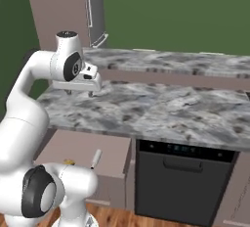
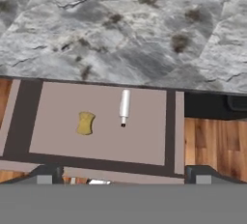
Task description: Restock the sink supplies by placing the sponge and soap dispenser on the counter and next to the sink. Make sure the soap dispenser is upright.
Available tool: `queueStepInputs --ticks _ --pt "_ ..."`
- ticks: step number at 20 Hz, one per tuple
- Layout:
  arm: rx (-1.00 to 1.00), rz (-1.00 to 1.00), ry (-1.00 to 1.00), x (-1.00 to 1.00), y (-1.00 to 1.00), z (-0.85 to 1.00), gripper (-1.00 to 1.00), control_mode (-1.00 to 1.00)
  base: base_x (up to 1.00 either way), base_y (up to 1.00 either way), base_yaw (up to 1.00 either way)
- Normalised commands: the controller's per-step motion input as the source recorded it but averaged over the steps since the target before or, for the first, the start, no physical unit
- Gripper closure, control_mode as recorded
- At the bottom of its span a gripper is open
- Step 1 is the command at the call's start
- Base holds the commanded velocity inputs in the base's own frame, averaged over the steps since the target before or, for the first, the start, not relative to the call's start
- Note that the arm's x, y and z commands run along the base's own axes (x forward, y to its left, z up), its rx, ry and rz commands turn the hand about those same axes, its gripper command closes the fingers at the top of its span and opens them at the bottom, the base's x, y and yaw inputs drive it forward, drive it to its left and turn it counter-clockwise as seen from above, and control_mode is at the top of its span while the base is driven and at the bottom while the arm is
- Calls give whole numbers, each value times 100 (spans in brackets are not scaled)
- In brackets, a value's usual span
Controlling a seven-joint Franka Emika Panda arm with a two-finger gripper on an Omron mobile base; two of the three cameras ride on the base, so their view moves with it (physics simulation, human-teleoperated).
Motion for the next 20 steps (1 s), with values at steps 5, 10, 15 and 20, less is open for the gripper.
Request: queueStepInputs --ticks 5,10,15,20 --pt "0 0 0 0 0 0 -100 100 -37 37 0" --pt "0 0 0 0 0 0 -100 100 -40 57 0" --pt "0 0 0 0 0 0 -100 100 -27 0 0" --pt "0 0 3 6 0 -68 -100 -100 0 0 0"
